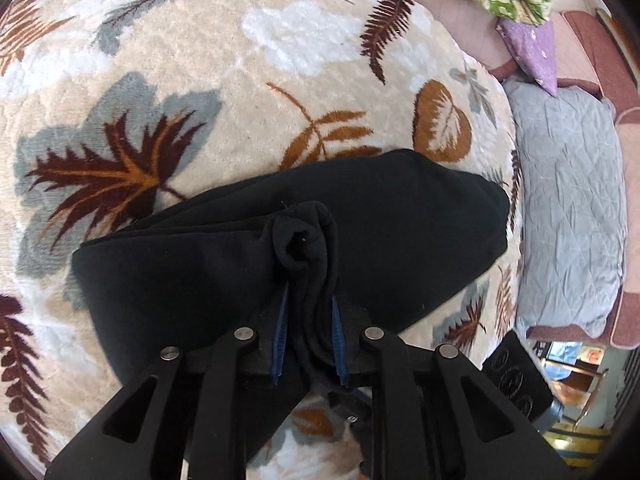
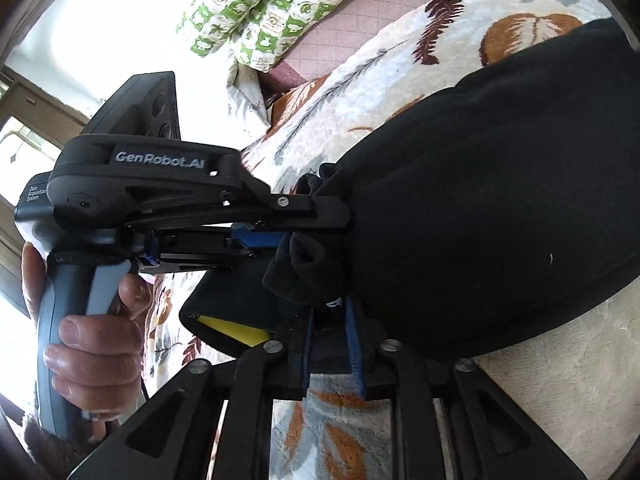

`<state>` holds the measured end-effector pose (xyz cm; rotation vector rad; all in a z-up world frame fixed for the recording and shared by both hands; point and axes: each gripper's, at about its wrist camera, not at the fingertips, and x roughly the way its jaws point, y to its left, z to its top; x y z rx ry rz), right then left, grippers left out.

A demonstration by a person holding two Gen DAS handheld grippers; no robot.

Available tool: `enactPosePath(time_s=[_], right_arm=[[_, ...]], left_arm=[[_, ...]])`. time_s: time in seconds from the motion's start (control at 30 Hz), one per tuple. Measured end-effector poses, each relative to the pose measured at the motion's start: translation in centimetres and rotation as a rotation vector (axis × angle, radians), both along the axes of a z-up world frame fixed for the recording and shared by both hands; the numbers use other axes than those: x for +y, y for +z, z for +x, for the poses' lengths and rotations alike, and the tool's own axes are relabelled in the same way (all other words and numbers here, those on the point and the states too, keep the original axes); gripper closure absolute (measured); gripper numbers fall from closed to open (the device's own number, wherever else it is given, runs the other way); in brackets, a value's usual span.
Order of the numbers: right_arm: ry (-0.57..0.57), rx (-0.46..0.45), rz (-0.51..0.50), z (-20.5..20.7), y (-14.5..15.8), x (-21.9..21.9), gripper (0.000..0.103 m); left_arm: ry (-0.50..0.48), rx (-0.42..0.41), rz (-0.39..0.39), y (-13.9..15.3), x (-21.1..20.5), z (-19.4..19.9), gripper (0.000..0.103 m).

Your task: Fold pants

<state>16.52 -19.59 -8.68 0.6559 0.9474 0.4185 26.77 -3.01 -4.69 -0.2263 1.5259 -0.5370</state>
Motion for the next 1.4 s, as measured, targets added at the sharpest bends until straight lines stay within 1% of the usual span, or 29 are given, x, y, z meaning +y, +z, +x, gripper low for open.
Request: enactPosePath(time_s=[0.1,0.13,0.17,0.2,0.27,0.3,0.37,0.4,0.43,0.5,0.57,0.63,0.7,0.83,0.9,0.93,1.0,1.07,1.1,1.17,1.2,1.27,1.3,1.37,1.4], right_arm=[[0.006,-0.011,0.003,-0.5,0.4,0.1,0.071],[0.006,-0.015,0.002,-0.7,0.5,0.1,0.07],[0.007,-0.021,0.0,-0.9,0.7,0.1,0.069],[0.01,-0.023,-0.012,-1.0,0.7,0.3,0.067],[0.004,-0.015,-0.022,-1.1,0.6,0.4,0.067],[0.001,-0.007,-0.018,-1.1,0.5,0.5,0.067],[-0.012,0.017,-0.001,-1.1,0.1,0.4,0.067],[-0.016,0.029,0.009,-1.1,0.0,0.4,0.067],[-0.021,0.037,0.014,-1.2,-0.1,0.3,0.067],[-0.027,0.036,0.015,-1.6,0.0,0.1,0.067],[-0.028,0.018,-0.003,-2.1,0.6,-0.3,0.067],[-0.038,0.007,-0.005,-2.6,1.0,-0.8,0.067],[-0.046,0.019,0.027,-3.0,0.9,-1.3,0.066],[-0.082,0.061,0.134,-3.3,0.3,-2.2,0.065],[-0.103,0.067,0.149,-3.0,0.4,-2.5,0.064],[-0.104,0.066,0.148,-2.7,0.6,-2.6,0.063],[-0.098,0.062,0.134,-1.9,1.1,-2.5,0.06],[-0.091,0.06,0.128,-1.0,1.7,-2.4,0.06],[-0.069,0.06,0.125,-0.2,2.0,-2.2,0.056],[-0.062,0.049,0.093,0.8,2.6,-2.0,0.056],[-0.044,0.039,0.064,1.6,3.0,-1.8,0.053],[-0.028,0.044,0.017,2.8,3.2,-1.6,0.052],[-0.019,0.049,0.01,3.2,3.1,-1.5,0.052],[-0.007,0.054,-0.006,3.9,2.9,-1.3,0.052],[-0.001,0.056,-0.018,4.2,2.8,-1.2,0.052]], left_arm=[[-0.015,-0.017,-0.013,1.2,0.6,-0.6,0.086],[-0.019,-0.023,-0.019,1.7,0.9,-0.9,0.086],[-0.02,-0.027,-0.022,2.0,1.0,-1.0,0.082],[-0.025,-0.027,-0.017,2.1,1.0,-1.1,0.073],[-0.034,-0.038,0.011,2.3,0.8,-1.2,0.069],[-0.035,-0.034,0.033,2.1,0.6,-1.1,0.069],[-0.026,-0.006,0.048,1.7,0.2,-0.6,0.069],[-0.019,0.003,0.042,1.7,0.3,-0.5,0.069],[-0.012,-0.005,0.021,2.2,0.6,-0.5,0.069],[-0.018,-0.04,-0.008,3.2,1.5,-0.8,0.069],[-0.009,-0.091,-0.009,4.6,2.9,-1.3,0.069],[0.011,-0.124,-0.007,5.4,4.8,-1.9,0.069],[0.034,-0.128,-0.007,5.6,6.2,-2.6,0.069],[0.039,-0.111,-0.049,5.1,7.6,-4.6,0.069],[0.047,-0.11,-0.071,4.7,8.0,-5.5,0.069],[0.056,-0.108,-0.077,4.6,8.2,-5.8,0.069],[0.095,-0.101,-0.118,4.3,8.9,-6.4,0.069],[0.137,-0.093,-0.157,3.9,9.6,-7.0,0.069],[0.151,-0.089,-0.17,3.7,9.9,-7.4,0.069],[0.183,-0.092,-0.191,3.4,10.6,-8.1,0.069],[0.196,-0.094,-0.194,3.3,10.9,-8.5,0.069],[0.238,-0.087,-0.228,2.9,11.5,-9.0,0.069],[0.262,-0.079,-0.242,2.7,11.6,-9.2,0.064],[0.279,-0.075,-0.244,2.2,11.2,-9.4,0.057],[0.285,-0.08,-0.231,2.0,10.9,-9.4,0.057]])
